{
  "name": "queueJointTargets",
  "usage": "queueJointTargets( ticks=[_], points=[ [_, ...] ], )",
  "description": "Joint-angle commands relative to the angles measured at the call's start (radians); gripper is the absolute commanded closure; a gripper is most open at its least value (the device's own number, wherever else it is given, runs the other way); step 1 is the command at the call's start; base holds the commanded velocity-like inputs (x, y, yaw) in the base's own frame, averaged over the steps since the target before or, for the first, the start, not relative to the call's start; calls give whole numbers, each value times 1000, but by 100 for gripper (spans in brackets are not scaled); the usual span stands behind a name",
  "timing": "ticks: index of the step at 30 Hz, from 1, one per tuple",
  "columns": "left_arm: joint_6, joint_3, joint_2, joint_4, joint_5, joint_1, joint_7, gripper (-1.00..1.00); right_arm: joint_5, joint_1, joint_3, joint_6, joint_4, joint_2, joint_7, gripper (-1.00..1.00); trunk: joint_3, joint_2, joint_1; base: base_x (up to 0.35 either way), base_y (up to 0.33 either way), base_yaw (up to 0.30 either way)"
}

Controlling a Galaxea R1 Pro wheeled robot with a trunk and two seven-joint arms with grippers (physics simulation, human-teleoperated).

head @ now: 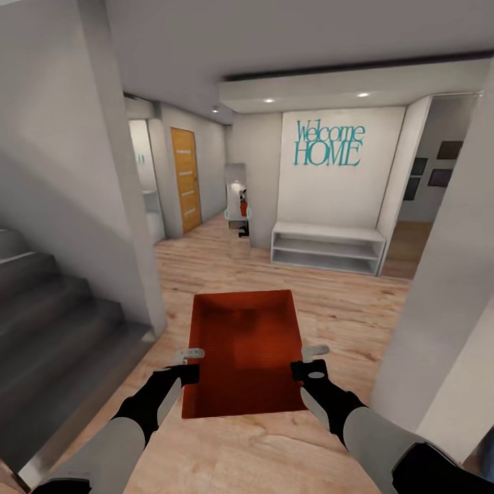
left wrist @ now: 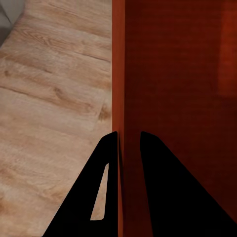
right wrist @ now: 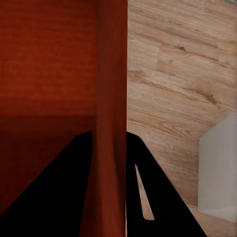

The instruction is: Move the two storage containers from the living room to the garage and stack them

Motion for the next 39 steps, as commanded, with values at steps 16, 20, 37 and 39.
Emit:
queueJointTargets(
  ticks=[16, 20, 37, 39],
  points=[
    [5, -13, 1, 2, 17, 1, 11, 100, 19, -2, -9, 7, -5, -1, -7, 100, -1, -1, 1, 323, 0, 0],
    [5, -13, 1, 2, 17, 1, 11, 100, 19, -2, -9, 7, -5, -1, -7, 100, -1, -1, 1, 323, 0, 0],
    [5, -13, 1, 2, 17, 1, 11, 100, 19, -2, -9, 7, -5, -1, -7, 100, -1, -1, 1, 323, 0, 0],
    [5, -13, 1, 2, 17, 1, 11, 100, 19, -2, -9, 7, -5, -1, -7, 100, -1, -1, 1, 323, 0, 0]
  ],
)
